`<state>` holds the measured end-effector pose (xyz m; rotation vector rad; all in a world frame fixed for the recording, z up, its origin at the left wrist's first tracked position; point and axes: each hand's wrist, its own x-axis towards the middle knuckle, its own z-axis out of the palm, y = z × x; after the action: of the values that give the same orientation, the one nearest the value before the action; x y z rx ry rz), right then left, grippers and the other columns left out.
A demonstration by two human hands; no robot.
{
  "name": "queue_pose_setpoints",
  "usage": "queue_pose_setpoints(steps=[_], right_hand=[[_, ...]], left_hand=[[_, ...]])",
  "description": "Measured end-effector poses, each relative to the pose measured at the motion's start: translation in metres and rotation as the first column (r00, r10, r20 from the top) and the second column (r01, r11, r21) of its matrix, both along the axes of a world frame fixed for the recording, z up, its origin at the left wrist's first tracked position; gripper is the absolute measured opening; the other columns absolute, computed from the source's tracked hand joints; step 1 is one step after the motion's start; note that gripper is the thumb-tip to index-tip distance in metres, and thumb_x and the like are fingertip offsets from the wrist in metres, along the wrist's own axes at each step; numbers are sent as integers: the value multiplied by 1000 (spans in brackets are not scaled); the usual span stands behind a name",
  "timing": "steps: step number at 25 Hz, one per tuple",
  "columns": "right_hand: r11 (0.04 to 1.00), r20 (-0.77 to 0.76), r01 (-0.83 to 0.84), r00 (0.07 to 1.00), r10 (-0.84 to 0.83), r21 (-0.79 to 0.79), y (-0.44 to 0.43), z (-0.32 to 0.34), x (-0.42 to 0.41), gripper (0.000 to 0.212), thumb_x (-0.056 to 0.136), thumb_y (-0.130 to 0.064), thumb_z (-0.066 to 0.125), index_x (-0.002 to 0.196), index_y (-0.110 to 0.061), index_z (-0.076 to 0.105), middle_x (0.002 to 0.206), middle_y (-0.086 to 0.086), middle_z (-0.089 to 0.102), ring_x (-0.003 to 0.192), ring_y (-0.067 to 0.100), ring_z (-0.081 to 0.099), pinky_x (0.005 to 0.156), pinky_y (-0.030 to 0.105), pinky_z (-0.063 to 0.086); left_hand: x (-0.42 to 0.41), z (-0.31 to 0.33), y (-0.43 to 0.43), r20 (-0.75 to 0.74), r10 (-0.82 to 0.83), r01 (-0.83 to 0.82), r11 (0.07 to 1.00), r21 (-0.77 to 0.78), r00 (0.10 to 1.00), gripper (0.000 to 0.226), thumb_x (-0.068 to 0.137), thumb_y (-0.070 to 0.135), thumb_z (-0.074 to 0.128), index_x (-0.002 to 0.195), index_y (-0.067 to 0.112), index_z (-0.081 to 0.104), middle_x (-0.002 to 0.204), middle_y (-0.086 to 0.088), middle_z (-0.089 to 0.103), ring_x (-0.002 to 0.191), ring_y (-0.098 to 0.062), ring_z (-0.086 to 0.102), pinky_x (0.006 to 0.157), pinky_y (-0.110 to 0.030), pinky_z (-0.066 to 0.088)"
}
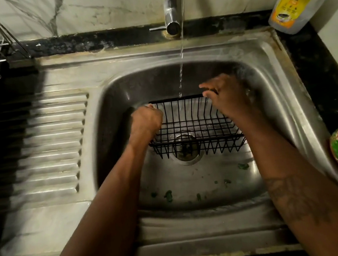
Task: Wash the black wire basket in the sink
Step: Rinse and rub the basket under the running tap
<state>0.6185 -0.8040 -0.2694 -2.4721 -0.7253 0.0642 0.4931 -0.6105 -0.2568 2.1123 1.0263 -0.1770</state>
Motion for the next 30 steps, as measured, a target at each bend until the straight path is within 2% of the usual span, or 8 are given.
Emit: queue_pose_setpoints(steps=[3, 5, 10, 13, 17, 20, 24, 30], right_hand=[[959, -349, 4, 932, 100, 284, 32, 1, -12, 22, 86, -33, 79, 91, -12, 76, 83, 5, 76, 76, 19, 73, 70, 31, 60], [936, -698, 134, 703, 141, 324, 46, -1, -12, 31, 93, -33, 71, 98, -2, 74, 89, 16, 76, 85, 28, 76, 81, 39, 62], [988, -789, -3, 601, 124, 153, 64, -10, -4, 33, 85, -26, 80, 111, -7, 73, 103, 9, 76, 96, 20, 74, 73, 30, 62], [969, -740, -226, 668, 76, -104, 71, -11, -8, 19, 85, -23, 80, 102, -18, 78, 104, -1, 74, 97, 12, 69, 73, 29, 61], [985, -564, -163, 819, 100, -63, 109, -11, -30, 8, 90, -18, 73, 96, -18, 78, 88, 5, 76, 82, 17, 73, 72, 32, 62], [953, -575, -279, 801, 164, -115, 108, -13, -31, 13, 93, -16, 66, 102, -14, 76, 99, 8, 74, 94, 22, 70, 83, 36, 58], [967, -623, -106, 780, -63, -231, 31, -8, 9, 20, 90, -21, 75, 101, -5, 76, 97, 10, 77, 83, 15, 72, 80, 35, 59], [871, -278, -134, 960, -3, -473, 78, -12, -17, 46, 82, -37, 79, 120, -17, 62, 115, 6, 61, 99, 24, 62, 83, 38, 56]], left_hand=[[3, 3, 7, -6, 134, -131, 962, -238, 991, 34, 103, 17, 31, 75, 11, 49, 82, -9, 61, 55, -19, 44, 55, -32, 40], [6, 4, 6, -32, 174, -175, 939, -296, 984, 33, 101, 16, 29, 78, 8, 51, 89, -12, 65, 48, -19, 38, 49, -28, 32], [8, -2, 14, -64, 283, -275, 811, -517, 957, 25, 102, 19, 28, 103, 12, 53, 82, -2, 53, 40, -6, 30, 31, -18, 24], [10, -9, 16, -87, 321, -309, 747, -588, 943, 27, 102, 21, 29, 80, 15, 43, 68, 2, 39, 29, -5, 23, 29, -13, 19], [17, -9, 5, -95, 290, -297, 813, -501, 952, 36, 100, 15, 30, 65, 15, 37, 54, -2, 31, 27, -10, 24, 32, -10, 21], [19, -7, 4, -103, 272, -286, 820, -495, 957, 41, 105, 17, 28, 64, 13, 35, 57, -4, 29, 25, -12, 26, 31, -8, 22], [13, -10, 5, -83, 304, -301, 798, -522, 949, 35, 102, 19, 27, 68, 19, 37, 58, 1, 28, 38, -10, 22, 34, -17, 20], [10, -5, -2, -56, 330, -316, 818, -481, 942, 29, 106, 27, 36, 81, 17, 47, 61, 2, 37, 44, -10, 31, 39, -23, 29]])
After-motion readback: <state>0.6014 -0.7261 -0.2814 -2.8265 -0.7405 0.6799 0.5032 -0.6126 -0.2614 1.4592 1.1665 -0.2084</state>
